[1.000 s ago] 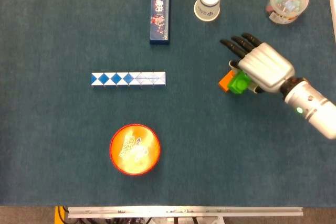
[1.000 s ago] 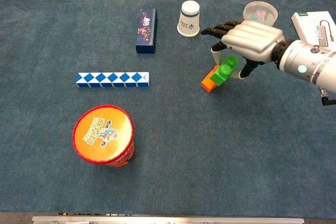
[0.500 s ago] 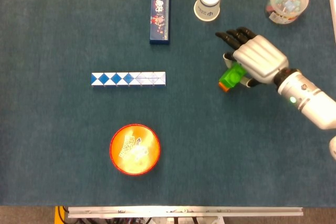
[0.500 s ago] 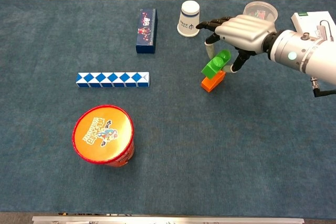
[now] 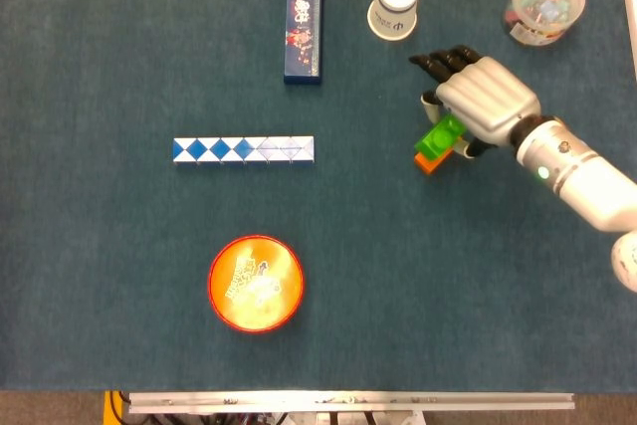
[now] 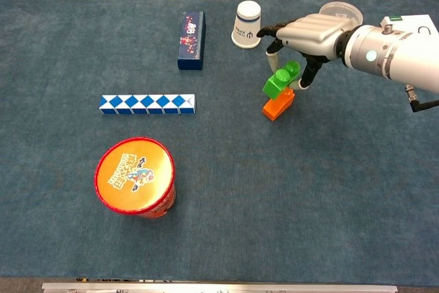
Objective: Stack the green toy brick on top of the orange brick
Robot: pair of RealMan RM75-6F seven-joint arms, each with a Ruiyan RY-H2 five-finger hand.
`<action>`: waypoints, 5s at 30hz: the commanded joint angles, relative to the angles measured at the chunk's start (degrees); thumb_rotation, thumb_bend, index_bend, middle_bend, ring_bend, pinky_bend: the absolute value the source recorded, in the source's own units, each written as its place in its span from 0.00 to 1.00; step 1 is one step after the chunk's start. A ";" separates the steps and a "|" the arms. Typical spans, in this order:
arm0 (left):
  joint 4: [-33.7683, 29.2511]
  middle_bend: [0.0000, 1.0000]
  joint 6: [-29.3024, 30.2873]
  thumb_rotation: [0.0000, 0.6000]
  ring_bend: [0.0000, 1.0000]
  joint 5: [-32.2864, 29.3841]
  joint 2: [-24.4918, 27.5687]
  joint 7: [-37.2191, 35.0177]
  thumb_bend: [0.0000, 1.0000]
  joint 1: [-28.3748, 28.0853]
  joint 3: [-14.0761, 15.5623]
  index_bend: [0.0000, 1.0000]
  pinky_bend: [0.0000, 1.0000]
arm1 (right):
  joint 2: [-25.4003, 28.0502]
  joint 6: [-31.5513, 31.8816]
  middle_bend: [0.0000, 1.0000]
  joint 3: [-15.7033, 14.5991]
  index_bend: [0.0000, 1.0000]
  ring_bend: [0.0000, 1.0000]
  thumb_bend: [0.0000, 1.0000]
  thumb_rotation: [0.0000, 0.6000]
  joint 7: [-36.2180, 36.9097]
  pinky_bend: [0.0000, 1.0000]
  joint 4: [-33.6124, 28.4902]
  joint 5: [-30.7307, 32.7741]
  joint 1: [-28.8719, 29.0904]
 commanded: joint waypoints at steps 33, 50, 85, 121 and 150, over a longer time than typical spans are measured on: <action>-0.16 0.51 -0.07 1.00 0.34 -0.23 0.09 -0.35 0.06 0.14 -0.09 0.50 0.43 | -1.01 -1.26 0.04 -5.36 0.63 0.00 0.23 1.00 2.66 0.08 2.56 3.39 5.51; -0.39 0.51 0.08 1.00 0.34 -0.34 0.25 -0.67 0.06 0.27 -0.20 0.50 0.43 | -1.66 -1.49 0.04 -6.87 0.63 0.00 0.23 1.00 5.00 0.08 4.62 2.39 5.22; -0.73 0.51 0.36 1.00 0.34 -0.12 0.42 -0.69 0.06 0.45 -0.20 0.50 0.43 | -1.88 -1.14 0.04 -7.35 0.09 0.00 0.23 1.00 6.95 0.09 5.49 0.20 4.58; 0.12 0.51 -2.02 1.00 0.34 -0.09 -0.56 0.03 0.06 -0.73 0.26 0.50 0.43 | 11.98 36.32 0.11 -14.62 0.22 0.00 0.23 1.00 -7.55 0.08 -18.61 -16.88 -17.50; 3.18 0.51 -7.09 1.00 0.34 -0.11 -4.28 0.93 0.06 -3.77 1.16 0.52 0.43 | 6.89 59.99 0.14 -12.56 0.29 0.00 0.23 1.00 10.00 0.08 -1.52 -34.96 -43.23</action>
